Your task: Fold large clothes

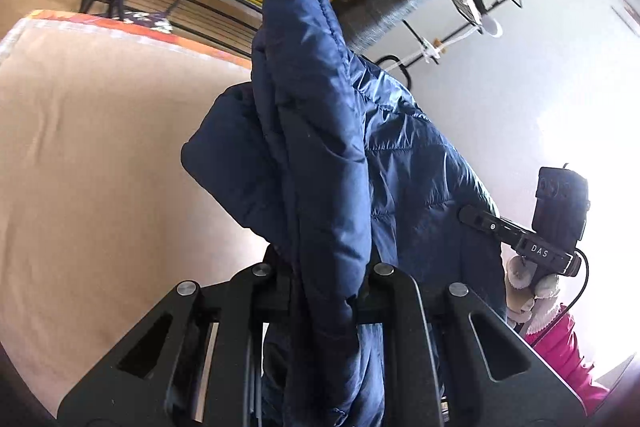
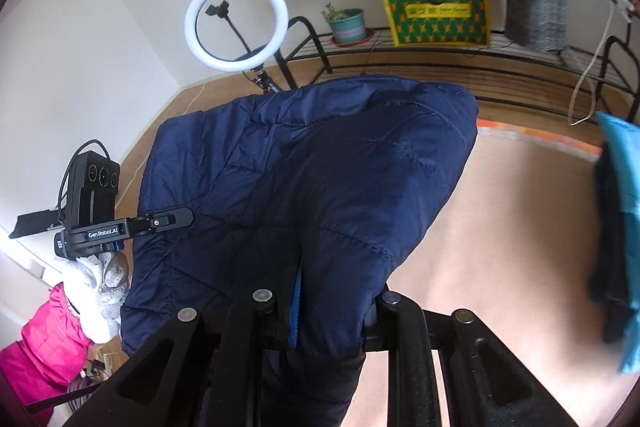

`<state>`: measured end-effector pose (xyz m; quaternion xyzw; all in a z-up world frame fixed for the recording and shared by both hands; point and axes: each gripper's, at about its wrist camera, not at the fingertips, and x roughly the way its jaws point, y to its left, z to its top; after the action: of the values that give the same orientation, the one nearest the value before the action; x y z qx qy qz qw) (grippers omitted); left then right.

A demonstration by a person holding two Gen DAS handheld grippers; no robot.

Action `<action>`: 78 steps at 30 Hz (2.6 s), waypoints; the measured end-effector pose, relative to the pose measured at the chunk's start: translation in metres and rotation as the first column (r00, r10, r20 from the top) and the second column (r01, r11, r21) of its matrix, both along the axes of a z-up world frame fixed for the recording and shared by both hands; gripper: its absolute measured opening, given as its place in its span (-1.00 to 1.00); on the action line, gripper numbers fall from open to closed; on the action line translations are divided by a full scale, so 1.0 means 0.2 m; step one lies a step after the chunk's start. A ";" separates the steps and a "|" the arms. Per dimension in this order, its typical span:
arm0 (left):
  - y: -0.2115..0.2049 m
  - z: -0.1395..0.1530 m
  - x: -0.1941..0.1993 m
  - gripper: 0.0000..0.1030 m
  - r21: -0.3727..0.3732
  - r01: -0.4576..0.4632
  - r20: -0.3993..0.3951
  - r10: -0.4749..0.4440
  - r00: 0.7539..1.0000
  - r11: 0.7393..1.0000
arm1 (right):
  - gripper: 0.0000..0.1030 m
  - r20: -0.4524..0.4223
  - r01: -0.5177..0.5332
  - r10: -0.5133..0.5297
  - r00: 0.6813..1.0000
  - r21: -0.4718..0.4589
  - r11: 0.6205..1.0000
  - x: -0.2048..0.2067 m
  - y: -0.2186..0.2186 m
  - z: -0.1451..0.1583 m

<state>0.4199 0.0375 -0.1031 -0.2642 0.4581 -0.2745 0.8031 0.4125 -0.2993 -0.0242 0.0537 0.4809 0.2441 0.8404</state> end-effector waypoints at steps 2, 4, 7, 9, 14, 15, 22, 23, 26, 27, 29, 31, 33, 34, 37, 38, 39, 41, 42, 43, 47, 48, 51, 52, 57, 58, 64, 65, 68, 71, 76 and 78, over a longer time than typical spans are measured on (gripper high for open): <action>-0.10 0.05 -0.02 -0.72 0.000 0.023 0.013 -0.023 1.000 1.000 | -0.65 0.020 0.012 -0.011 1.000 -0.011 1.000 -0.04 -0.08 0.05; -0.17 0.08 -0.04 -0.72 -0.002 0.041 0.025 -0.041 0.999 0.999 | -0.65 0.036 0.024 -0.023 0.999 -0.018 1.000 -0.08 -0.15 0.10; -0.31 0.13 -0.05 -0.72 -0.004 0.071 0.044 -0.071 0.997 0.997 | -0.65 0.061 0.043 -0.041 0.997 -0.031 0.999 -0.12 -0.28 0.16; -0.40 0.17 -0.04 -0.72 -0.012 0.091 0.050 -0.090 0.995 0.996 | -0.65 0.078 0.058 -0.055 0.995 -0.037 0.998 -0.15 -0.38 0.20; -0.66 0.24 -0.02 -0.72 -0.014 0.144 0.077 -0.142 0.987 0.990 | -0.65 0.108 0.085 -0.077 0.991 -0.066 0.994 -0.19 -0.61 0.27; -0.71 0.26 -0.01 -0.72 -0.016 0.154 0.082 -0.152 0.985 0.988 | -0.65 0.121 0.088 -0.078 0.990 -0.080 0.993 -0.20 -0.66 0.29; -1.14 0.34 0.09 -0.72 -0.033 0.219 0.112 -0.214 0.970 0.975 | -0.65 0.190 0.156 -0.132 0.973 -0.119 0.981 -0.23 -1.01 0.41; -1.20 0.35 0.10 -0.72 -0.028 0.231 0.119 -0.226 0.967 0.973 | -0.65 0.200 0.167 -0.140 0.970 -0.124 0.978 -0.23 -1.06 0.42; -1.42 0.40 0.16 -0.72 -0.008 0.266 0.147 -0.262 0.954 0.964 | -0.65 0.237 0.201 -0.165 0.957 -0.141 0.969 -0.22 -1.21 0.47; -1.48 0.41 0.17 -0.72 -0.005 0.274 0.156 -0.270 0.950 0.962 | -0.65 0.254 0.221 -0.179 0.951 -0.146 0.964 -0.21 -1.28 0.49; -1.62 0.44 0.21 -0.72 0.003 0.288 0.181 -0.284 0.942 0.958 | -0.65 0.274 0.251 -0.205 0.940 -0.147 0.957 -0.19 -1.39 0.51; -1.74 0.44 0.24 -0.72 -0.003 0.299 0.197 -0.292 0.936 0.954 | -0.66 0.289 0.277 -0.226 0.930 -0.147 0.950 -0.17 -1.48 0.53; -1.86 0.43 0.29 -0.72 -0.009 0.307 0.206 -0.298 0.932 0.952 | -0.66 0.307 0.303 -0.246 0.919 -0.156 0.940 -0.14 -1.58 0.54; -1.92 0.42 0.32 -0.72 -0.016 0.313 0.207 -0.303 0.930 0.950 | -0.66 0.318 0.313 -0.250 0.915 -0.166 0.935 -0.12 -1.63 0.55; -2.09 0.38 0.40 -0.72 -0.024 0.322 0.202 -0.311 0.929 0.947 | -0.66 0.333 0.339 -0.267 0.904 -0.181 0.923 -0.06 -1.74 0.54; -2.14 0.37 0.43 -0.72 -0.023 0.320 0.201 -0.309 0.929 0.947 | -0.66 0.334 0.349 -0.275 0.901 -0.187 0.918 -0.03 -1.78 0.53; -2.18 0.35 0.45 -0.72 -0.021 0.317 0.200 -0.307 0.931 0.948 | -0.67 0.337 0.356 -0.278 0.899 -0.195 0.914 -0.01 -1.81 0.52; -2.27 0.30 0.50 -0.72 -0.012 0.310 0.197 -0.301 0.933 0.951 | -0.67 0.341 0.363 -0.279 0.897 -0.213 0.907 0.05 -1.85 0.50; -2.30 0.28 0.51 -0.72 0.000 0.307 0.203 -0.301 0.932 0.952 | -0.67 0.345 0.365 -0.276 0.897 -0.228 0.903 0.07 -1.88 0.47; -2.33 0.26 0.51 -0.72 0.011 0.301 0.209 -0.297 0.932 0.953 | -0.67 0.349 0.366 -0.271 0.897 -0.244 0.898 0.10 -1.91 0.45; -2.41 0.15 0.54 -0.72 0.027 0.260 0.199 -0.261 0.945 0.965 | -0.67 0.355 0.377 -0.272 0.894 -0.272 0.885 0.23 -1.99 0.33; -2.42 0.12 0.56 -0.72 0.033 0.247 0.190 -0.249 0.950 0.968 | -0.67 0.355 0.384 -0.278 0.893 -0.274 0.882 0.26 -2.00 0.29; -2.43 0.04 0.58 -0.71 0.074 0.199 0.176 -0.209 0.962 0.977 | -0.57 0.337 0.415 -0.308 0.889 -0.313 0.854 0.37 -2.05 0.16; -2.43 0.03 0.58 -0.70 0.077 0.190 0.172 -0.201 0.964 0.979 | -0.51 0.321 0.429 -0.328 0.888 -0.328 0.842 0.40 -2.07 0.12; -2.42 -0.03 0.59 -0.46 0.102 0.164 0.135 -0.177 0.975 0.981 | 0.13 0.340 0.558 -0.446 0.828 -0.418 0.717 0.42 -2.17 0.06; -2.42 -0.02 0.57 -0.38 0.118 0.172 0.134 -0.187 0.973 0.978 | 0.21 0.336 0.569 -0.462 0.821 -0.404 0.716 0.39 -2.19 0.07; -2.33 0.08 0.52 -0.11 0.193 0.148 0.168 -0.182 0.969 0.970 | 0.57 0.312 0.632 -0.557 0.770 -0.246 0.735 -0.01 -2.27 0.13; -2.30 0.11 0.50 -0.11 0.196 0.134 0.188 -0.171 0.967 0.971 | 0.59 0.294 0.635 -0.571 0.766 -0.217 0.741 -0.11 -2.27 0.11; -2.24 0.26 0.39 -0.11 0.236 0.072 0.319 -0.147 0.936 0.969 | 0.64 0.212 0.660 -0.630 0.747 -0.134 0.739 -0.31 -2.31 0.01; -2.24 0.40 0.35 -0.11 0.247 0.037 0.411 -0.140 0.901 0.968 | 0.65 0.121 0.691 -0.683 0.720 -0.042 0.722 -0.43 -2.37 -0.11; -2.43 0.43 0.48 -0.11 0.327 0.047 0.421 -0.190 0.887 0.944 | 0.55 -0.042 0.706 -0.708 0.705 0.126 0.696 -0.43 -2.46 -0.30; -2.51 0.35 0.57 -0.11 0.373 0.073 0.374 -0.222 0.900 0.925 | -0.07 -0.058 0.688 -0.689 0.722 0.166 0.707 -0.38 -2.46 -0.32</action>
<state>0.5344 -0.4648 -0.0335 -0.0178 0.3400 -0.2987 0.8916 0.3375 -0.7912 -0.0882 0.3018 0.3995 -0.0451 0.8645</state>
